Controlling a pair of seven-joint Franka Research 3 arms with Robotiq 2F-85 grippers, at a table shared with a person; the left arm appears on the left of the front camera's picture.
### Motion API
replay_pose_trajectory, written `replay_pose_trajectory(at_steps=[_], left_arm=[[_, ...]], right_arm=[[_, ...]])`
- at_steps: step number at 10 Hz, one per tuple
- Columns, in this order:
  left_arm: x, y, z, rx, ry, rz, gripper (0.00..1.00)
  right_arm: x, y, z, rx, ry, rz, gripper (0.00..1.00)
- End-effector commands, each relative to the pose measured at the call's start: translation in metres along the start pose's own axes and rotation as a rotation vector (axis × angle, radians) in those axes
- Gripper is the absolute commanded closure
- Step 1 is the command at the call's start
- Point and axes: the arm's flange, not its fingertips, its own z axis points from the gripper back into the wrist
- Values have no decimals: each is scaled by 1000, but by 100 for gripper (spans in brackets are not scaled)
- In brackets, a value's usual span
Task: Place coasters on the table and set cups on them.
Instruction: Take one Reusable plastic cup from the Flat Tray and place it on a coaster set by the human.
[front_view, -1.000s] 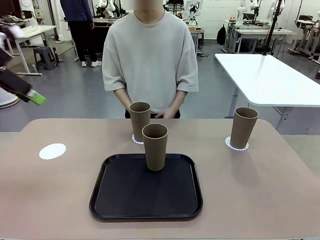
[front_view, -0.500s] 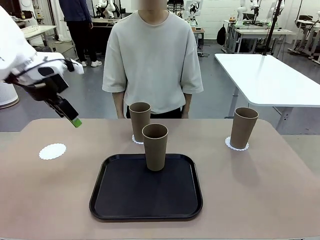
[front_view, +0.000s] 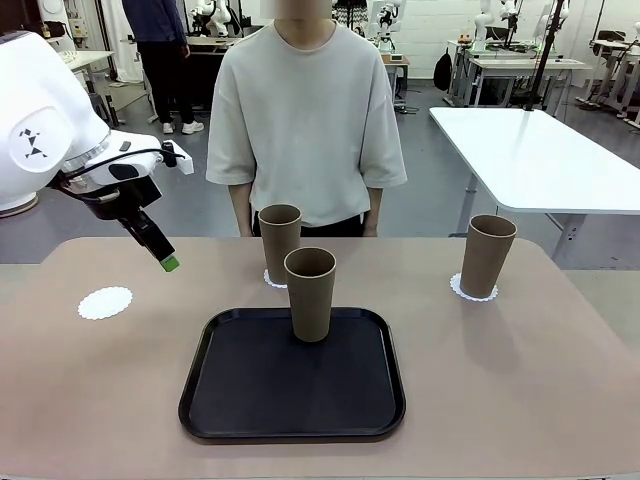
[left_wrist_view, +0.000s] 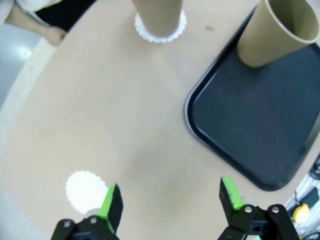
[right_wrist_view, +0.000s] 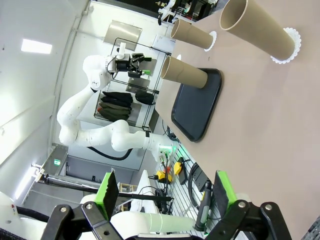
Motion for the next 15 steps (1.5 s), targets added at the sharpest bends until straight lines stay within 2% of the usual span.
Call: replay_pose_trajectory(at_steps=[1, 5, 7, 10, 12, 15], left_arm=[[1, 1, 5, 6, 7, 6, 0], [-1, 3, 2, 1, -4, 5, 0], [23, -15, -21, -5, -155, -235, 0], [41, -34, -34, -136, -326, -401, 0], [53, -38, -49, -219, -511, -440, 0], [44, -27, -65, -335, -665, -466, 0]], right_arm=[[0, 2, 0, -1, -2, -18, 0], [0, 2, 0, -1, -2, -18, 0], [0, 2, 0, -1, -2, -18, 0], [0, 2, 0, -1, -2, -18, 0], [0, 2, 0, -1, -2, -18, 0], [0, 2, 0, -1, -2, -18, 0]])
